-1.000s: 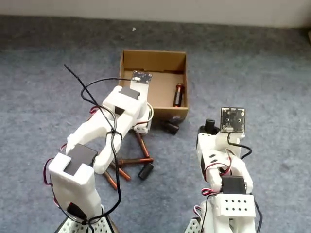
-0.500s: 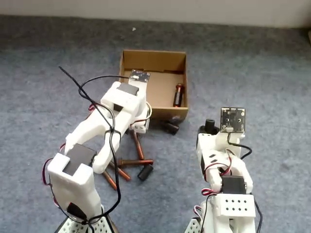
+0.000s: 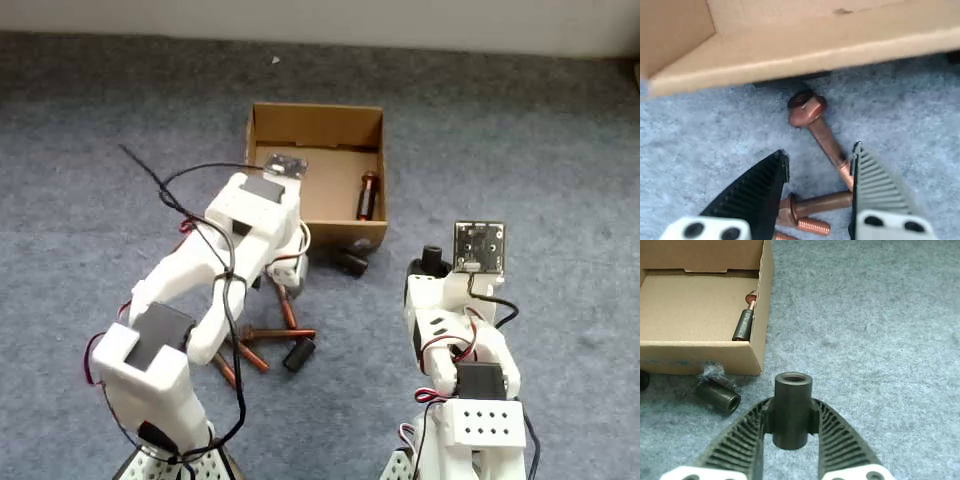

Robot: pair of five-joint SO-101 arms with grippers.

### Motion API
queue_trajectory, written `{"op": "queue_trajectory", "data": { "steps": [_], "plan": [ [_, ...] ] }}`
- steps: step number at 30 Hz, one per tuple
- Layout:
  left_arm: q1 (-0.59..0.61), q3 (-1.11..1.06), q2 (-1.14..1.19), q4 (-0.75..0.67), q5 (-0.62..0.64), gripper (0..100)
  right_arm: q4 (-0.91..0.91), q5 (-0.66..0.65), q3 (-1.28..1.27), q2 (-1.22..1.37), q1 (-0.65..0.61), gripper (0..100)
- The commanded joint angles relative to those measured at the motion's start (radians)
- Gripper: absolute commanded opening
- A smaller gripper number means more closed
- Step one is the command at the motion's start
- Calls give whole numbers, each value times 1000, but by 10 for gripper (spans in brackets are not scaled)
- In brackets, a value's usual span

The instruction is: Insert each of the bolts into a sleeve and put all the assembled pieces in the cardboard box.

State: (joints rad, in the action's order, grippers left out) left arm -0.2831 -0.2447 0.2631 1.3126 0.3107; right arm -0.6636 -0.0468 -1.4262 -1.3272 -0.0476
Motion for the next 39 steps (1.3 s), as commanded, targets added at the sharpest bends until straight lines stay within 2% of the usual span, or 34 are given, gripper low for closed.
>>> {"op": "queue_trajectory", "data": {
  "steps": [1, 10, 16, 20, 26, 28, 39],
  "plan": [
    [-22, 7, 50, -72, 11, 223, 24, 3, 7, -21, 1, 6],
    [-21, 21, 67, -157, 37, 59, 22, 3, 7, -21, 1, 6],
    [-21, 28, 58, -152, 37, 4, 22, 3, 7, -21, 1, 6],
    [-28, 28, 44, -150, 35, 5, 22, 3, 7, -21, 1, 6],
    [-31, -64, -127, -157, 31, 5, 21, 3, 7, -21, 1, 6],
    [-36, -119, -211, -157, -9, 5, 18, 3, 7, -21, -15, 6],
    [-33, -432, -700, -322, -37, 5, -114, 5, 18, -22, -208, 6]
  ]
}}
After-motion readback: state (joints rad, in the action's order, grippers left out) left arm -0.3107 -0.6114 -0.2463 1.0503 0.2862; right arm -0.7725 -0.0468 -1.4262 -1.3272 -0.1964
